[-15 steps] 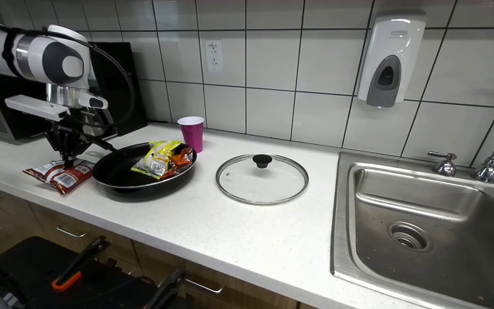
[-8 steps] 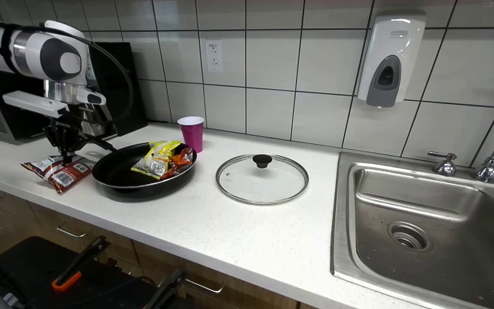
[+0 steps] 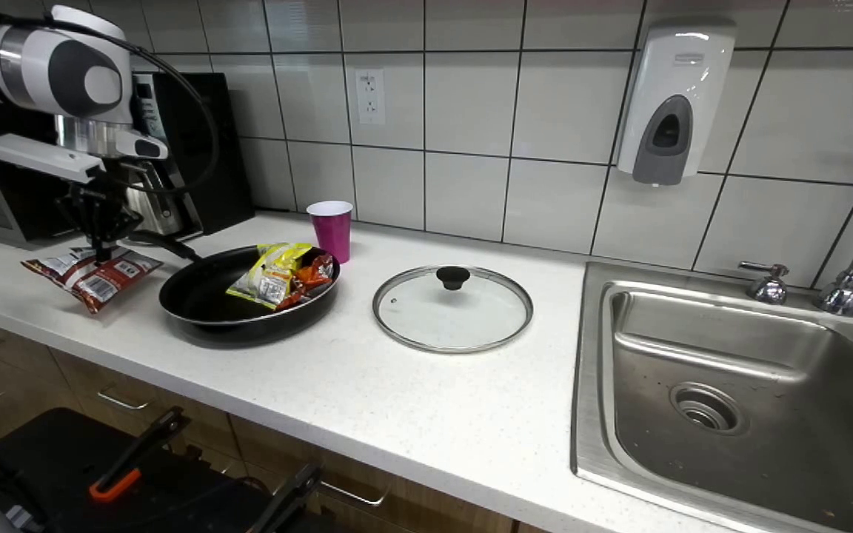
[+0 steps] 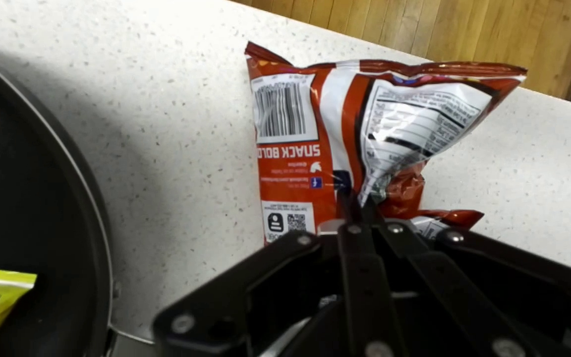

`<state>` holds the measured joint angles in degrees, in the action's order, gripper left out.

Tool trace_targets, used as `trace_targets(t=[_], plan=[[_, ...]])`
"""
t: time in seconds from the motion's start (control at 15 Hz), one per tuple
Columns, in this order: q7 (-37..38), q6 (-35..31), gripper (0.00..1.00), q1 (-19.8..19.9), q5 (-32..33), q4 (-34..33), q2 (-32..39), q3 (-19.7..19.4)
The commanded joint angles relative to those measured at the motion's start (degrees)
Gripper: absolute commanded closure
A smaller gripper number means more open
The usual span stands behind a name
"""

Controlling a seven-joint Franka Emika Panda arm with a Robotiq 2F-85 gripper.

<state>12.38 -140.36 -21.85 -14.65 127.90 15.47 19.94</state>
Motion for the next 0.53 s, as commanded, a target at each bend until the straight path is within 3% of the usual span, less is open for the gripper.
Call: trace_targets(t=[0.0, 0.47], plan=[[-1.78, 1.6, 1.0, 0.62, -1.6, 0.73, -3.4, 1.22], [-0.44, 2.26, 1.0, 0.66, -0.49, 2.42, -7.82, 0.63]])
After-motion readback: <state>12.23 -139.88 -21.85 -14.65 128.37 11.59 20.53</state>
